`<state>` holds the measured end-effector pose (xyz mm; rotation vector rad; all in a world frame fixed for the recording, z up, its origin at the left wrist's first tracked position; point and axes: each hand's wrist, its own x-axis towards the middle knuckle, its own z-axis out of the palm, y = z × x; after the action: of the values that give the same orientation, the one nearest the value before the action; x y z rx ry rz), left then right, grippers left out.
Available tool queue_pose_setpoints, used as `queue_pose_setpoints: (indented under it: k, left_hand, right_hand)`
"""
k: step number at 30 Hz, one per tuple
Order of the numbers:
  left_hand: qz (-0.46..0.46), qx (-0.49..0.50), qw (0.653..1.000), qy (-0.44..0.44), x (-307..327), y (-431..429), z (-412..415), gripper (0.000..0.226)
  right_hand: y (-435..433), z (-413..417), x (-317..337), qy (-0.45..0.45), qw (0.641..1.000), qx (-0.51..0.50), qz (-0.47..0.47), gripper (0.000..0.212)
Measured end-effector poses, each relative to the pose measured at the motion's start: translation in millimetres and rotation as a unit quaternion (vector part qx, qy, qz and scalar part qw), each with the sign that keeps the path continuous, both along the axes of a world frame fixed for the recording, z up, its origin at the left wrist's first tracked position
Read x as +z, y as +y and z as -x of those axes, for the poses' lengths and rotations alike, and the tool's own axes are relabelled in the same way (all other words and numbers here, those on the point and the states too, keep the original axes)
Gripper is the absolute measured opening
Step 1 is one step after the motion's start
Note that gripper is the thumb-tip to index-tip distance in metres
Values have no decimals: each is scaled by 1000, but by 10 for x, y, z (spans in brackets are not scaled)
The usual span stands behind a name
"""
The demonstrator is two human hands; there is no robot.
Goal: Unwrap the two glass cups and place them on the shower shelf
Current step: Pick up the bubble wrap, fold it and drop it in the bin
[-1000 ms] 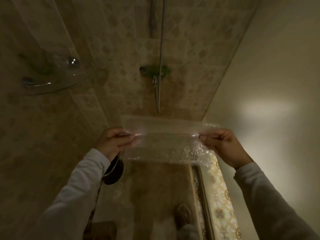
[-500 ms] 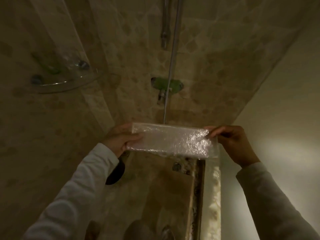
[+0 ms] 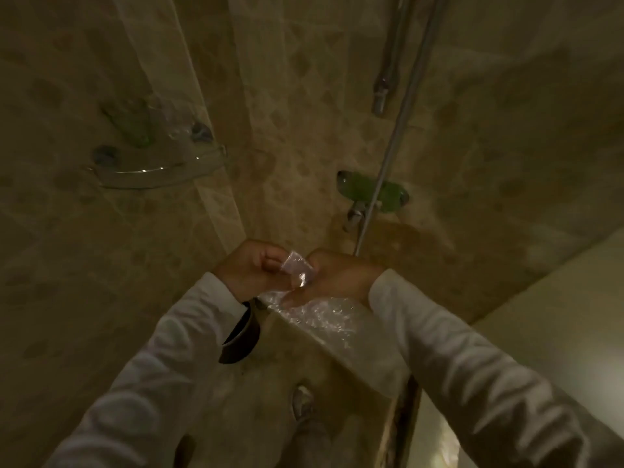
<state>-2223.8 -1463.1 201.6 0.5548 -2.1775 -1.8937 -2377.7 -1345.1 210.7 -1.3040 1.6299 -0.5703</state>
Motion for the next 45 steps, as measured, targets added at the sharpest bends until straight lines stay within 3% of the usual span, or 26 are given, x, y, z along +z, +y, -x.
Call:
queue_pose_setpoints:
  k: [7,11,14,17,19,22,24,26,28,30,33,35,37,41,45]
  left_hand:
    - [24,144,988,-60,-26,-1342,-471,18]
    - [-2,143,988,-62,-72,-1728,-682,24]
    - [-26,175,982,-59,-116,-1899,-729,24]
    - [-23,160,984,-72,-125,-2077,-805,21]
    - [-10,144,986,-87,-118,-2177,-851,24]
    - [-25,136,988,-75,-136,-2247,-888,21]
    - [-35,190,980,-42,-184,-2255,-942,25]
    - [-68,305,950,25,-258,-2240,-1010,34]
    - [-152,426,885,114,-354,-2118,-1008,39]
    - [-236,482,829,159,-493,-1916,-896,53]
    - [-256,514,809,130,-678,-1618,-620,29]
    - [-248,561,783,102,-785,-1557,-536,19]
    - [-227,597,765,82,-873,-1518,-545,24]
    - [-232,655,715,76,-994,-1379,-598,17]
    - [-191,690,694,74,-1057,-1216,-654,18]
  right_hand:
    - [-274,633,-275,-85,993,35,-70,18]
    - [-485,770,-531,-184,973,43,-131,40]
    - [-761,764,-521,-189,971,70,-128,21]
    - [-1103,721,-395,-150,965,160,-146,21]
    - [-1398,628,-365,-146,964,182,-126,13]
    - [-1835,423,-431,-173,974,130,-73,26]
    - [-2066,292,-509,-180,975,122,-43,26]
    - [-2244,224,-604,-188,975,120,-22,14]
    - [-2397,201,-671,-223,971,86,-7,12]
    - [-2562,173,-724,-254,965,64,-4,10]
    - [-2812,120,-821,-264,963,59,-12,4]
    - [-2961,100,-917,-268,959,88,-30,11]
    - [-3082,114,-997,-273,951,125,-68,6]
    - [-3323,33,-1124,-312,922,184,-139,25]
    - [-3447,-126,-1194,-315,901,230,-188,26]
